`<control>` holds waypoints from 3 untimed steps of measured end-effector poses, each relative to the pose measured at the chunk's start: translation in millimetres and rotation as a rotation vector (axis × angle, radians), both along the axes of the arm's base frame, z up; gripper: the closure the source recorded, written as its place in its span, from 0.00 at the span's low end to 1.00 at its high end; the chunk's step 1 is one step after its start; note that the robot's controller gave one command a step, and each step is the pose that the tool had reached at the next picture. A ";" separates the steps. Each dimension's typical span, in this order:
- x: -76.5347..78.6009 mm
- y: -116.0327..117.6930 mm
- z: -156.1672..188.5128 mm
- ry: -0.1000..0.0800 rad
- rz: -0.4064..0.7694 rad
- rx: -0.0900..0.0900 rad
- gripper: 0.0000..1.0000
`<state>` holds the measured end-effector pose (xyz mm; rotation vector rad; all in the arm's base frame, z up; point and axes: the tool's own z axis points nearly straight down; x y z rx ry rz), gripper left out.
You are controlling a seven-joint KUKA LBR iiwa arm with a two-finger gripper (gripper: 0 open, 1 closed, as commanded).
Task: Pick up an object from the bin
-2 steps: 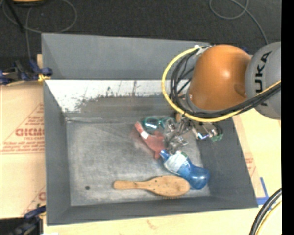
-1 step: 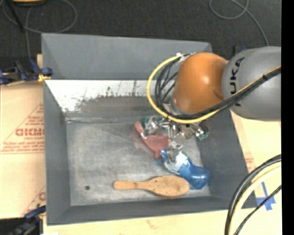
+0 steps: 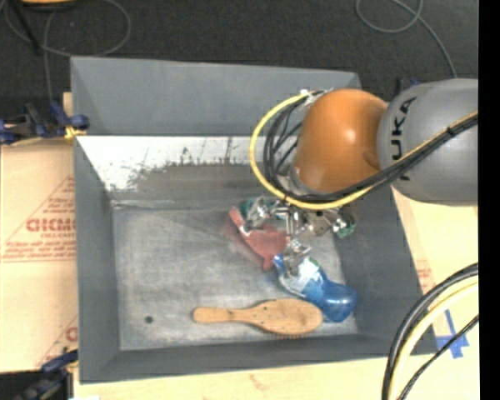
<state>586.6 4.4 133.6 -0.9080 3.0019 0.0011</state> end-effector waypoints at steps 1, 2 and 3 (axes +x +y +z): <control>32.7 -83.9 -57.0 -0.004 0.157 -0.003 1.00; 32.8 -83.8 -57.0 -0.004 0.156 -0.002 1.00; 26.4 -89.4 -29.1 0.001 0.162 0.001 1.00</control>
Offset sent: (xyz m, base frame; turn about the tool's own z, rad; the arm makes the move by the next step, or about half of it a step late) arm 0.0000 0.0000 0.0000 0.0000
